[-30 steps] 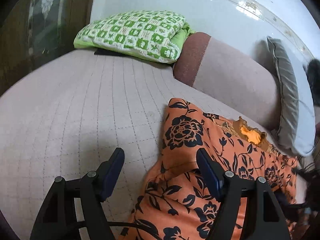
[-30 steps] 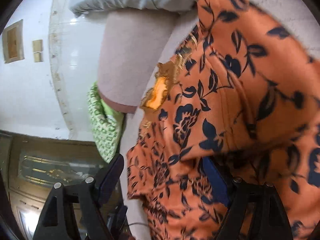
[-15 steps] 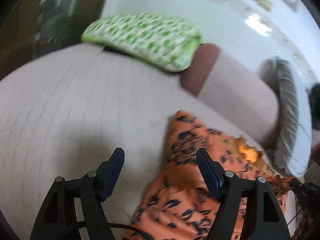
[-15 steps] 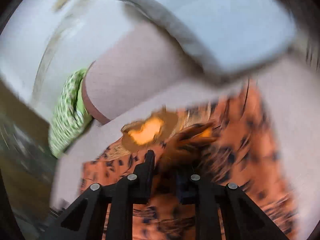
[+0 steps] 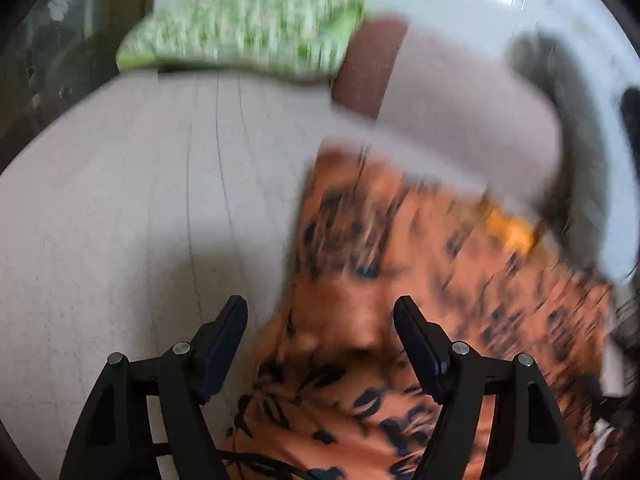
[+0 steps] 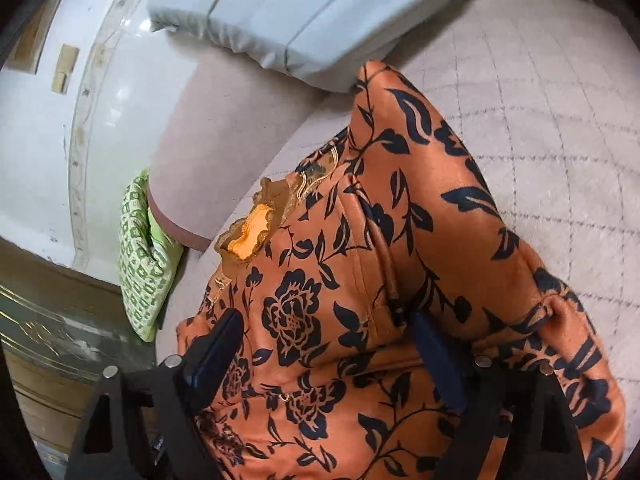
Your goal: Fold small clothes
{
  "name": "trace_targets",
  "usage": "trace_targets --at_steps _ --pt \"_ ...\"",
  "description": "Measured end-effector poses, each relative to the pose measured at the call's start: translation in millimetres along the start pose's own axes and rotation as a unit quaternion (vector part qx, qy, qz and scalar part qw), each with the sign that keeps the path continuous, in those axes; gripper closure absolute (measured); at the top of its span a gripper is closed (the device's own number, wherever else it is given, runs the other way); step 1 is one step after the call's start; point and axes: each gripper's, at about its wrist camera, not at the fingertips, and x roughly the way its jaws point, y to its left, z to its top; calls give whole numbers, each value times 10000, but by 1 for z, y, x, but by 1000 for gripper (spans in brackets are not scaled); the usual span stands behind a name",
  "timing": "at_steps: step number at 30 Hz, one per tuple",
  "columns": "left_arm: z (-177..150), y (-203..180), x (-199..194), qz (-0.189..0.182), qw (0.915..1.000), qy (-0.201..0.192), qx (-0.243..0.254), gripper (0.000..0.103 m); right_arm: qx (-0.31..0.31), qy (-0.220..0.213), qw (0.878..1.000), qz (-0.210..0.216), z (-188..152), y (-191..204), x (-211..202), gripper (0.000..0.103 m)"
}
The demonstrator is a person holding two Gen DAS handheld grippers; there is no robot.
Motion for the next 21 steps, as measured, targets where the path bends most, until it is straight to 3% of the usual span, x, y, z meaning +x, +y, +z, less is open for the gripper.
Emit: trace_targets --at_steps 2,3,4,5,6,7,8,10,11,13,15,17,19,21 --pt "6 -5 -24 70 9978 -634 198 25 -125 74 9998 -119 2 3 8 15" --pt "7 -6 -26 170 9970 -697 299 24 -209 88 9996 -192 4 15 19 17" --pt "6 -5 -17 277 9979 -477 341 23 -309 94 9990 -324 6 19 22 20" --pt "4 -2 -4 363 9988 -149 309 23 -445 140 9978 -464 6 23 27 34" --pt "-2 8 21 492 9975 501 108 23 -633 256 9954 -670 8 27 33 62" --pt "-6 17 37 541 9943 909 -91 23 -768 399 9926 -851 7 32 39 81" --pt "-9 23 43 490 9931 1040 -243 23 -893 494 9902 -955 6 35 44 94" --pt "-1 17 29 576 9951 801 -114 23 -1276 441 9837 -1186 7 47 42 95" --pt "1 15 19 556 9967 579 -108 24 -1470 302 9810 -1231 8 55 35 96" --pt "9 12 -12 529 9981 -222 -209 24 -1830 -9 9751 -1254 8 73 20 96" --pt "14 6 -24 483 9975 -504 -90 24 -2085 -107 9681 -1382 6 79 15 96" --pt "12 11 -9 467 9987 -65 -177 24 -2255 -100 9581 -1762 3 71 20 96" --pt "10 38 9 485 9940 472 -861 24 -2170 -175 9546 -2032 3 58 23 96" --pt "15 64 6 523 9853 439 -1563 24 -1963 40 9600 -1997 3 39 30 96"
